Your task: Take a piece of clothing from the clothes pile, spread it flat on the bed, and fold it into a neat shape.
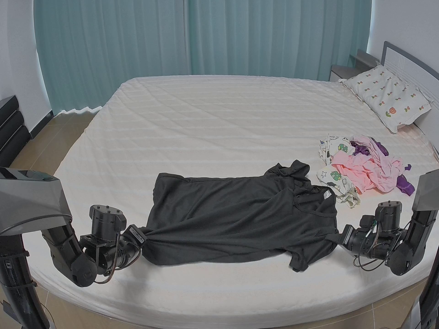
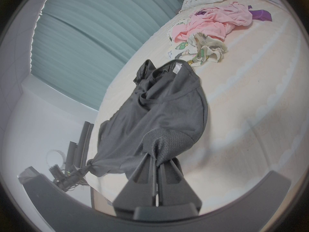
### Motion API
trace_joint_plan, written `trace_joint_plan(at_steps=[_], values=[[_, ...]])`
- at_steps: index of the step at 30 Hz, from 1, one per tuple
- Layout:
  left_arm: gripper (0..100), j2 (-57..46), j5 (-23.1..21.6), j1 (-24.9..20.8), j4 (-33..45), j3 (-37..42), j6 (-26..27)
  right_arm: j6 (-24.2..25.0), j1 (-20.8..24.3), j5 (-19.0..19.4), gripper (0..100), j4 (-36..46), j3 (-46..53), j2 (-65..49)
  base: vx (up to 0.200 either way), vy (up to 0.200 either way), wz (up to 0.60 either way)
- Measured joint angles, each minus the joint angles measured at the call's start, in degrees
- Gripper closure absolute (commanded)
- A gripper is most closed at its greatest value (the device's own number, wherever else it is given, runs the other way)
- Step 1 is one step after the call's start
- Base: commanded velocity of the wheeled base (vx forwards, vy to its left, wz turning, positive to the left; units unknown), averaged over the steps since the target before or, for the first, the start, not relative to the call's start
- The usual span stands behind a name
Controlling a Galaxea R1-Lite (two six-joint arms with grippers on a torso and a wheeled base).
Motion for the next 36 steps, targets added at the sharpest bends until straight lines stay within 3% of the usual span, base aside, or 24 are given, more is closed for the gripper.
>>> trace_joint_plan(at_steps=[4, 10, 15, 18, 25, 29, 34, 35, 36], values=[[100, 0.4, 0.9, 1.2, -1.3, 0.1, 0.0, 0.2, -2.7, 4.6, 100, 1.3, 0.5, -2.9, 0.000, 0.000, 0.00], [100, -0.7, 0.9, 0.8, -0.1, 2.3, 3.5, -4.9, -4.0, 6.1, 100, 10.2, 1.4, -7.0, 0.000, 0.000, 0.00], [100, -3.4, 0.8, 0.0, 6.5, 3.7, 7.0, -11.2, -5.1, 7.0, 100, 20.9, 1.3, -10.7, 0.000, 0.000, 0.00], [100, -6.1, 0.7, -0.4, 9.6, 4.0, 7.8, -12.5, -6.1, 9.0, 100, 26.7, 0.2, -13.6, 0.000, 0.000, 0.00], [100, -13.4, 0.3, -1.0, 21.1, 3.2, 9.6, -15.1, -8.5, 14.3, 100, 50.3, -5.0, -22.6, 0.000, 0.000, 0.00], [100, -16.8, -0.2, -2.1, 31.4, 2.5, 11.7, -22.8, -9.9, 15.4, 100, 57.9, -7.7, -25.4, 0.000, 0.000, 0.00], [100, -17.7, -1.1, -3.9, 34.7, 2.1, 13.5, -30.1, -11.0, 13.2, 100, 59.1, -9.0, -24.6, 0.000, 0.000, 0.00], [0, -17.1, -1.2, -4.4, 34.8, 2.2, 14.0, -31.3, -11.3, 12.5, 0, 59.3, -9.1, -23.8, 0.000, 0.000, 0.00], [0, -16.6, -1.3, -4.7, 34.8, 2.3, 14.2, -32.0, -11.3, 12.1, 0, 59.3, -9.2, -23.3, 0.000, 0.000, 0.00]])
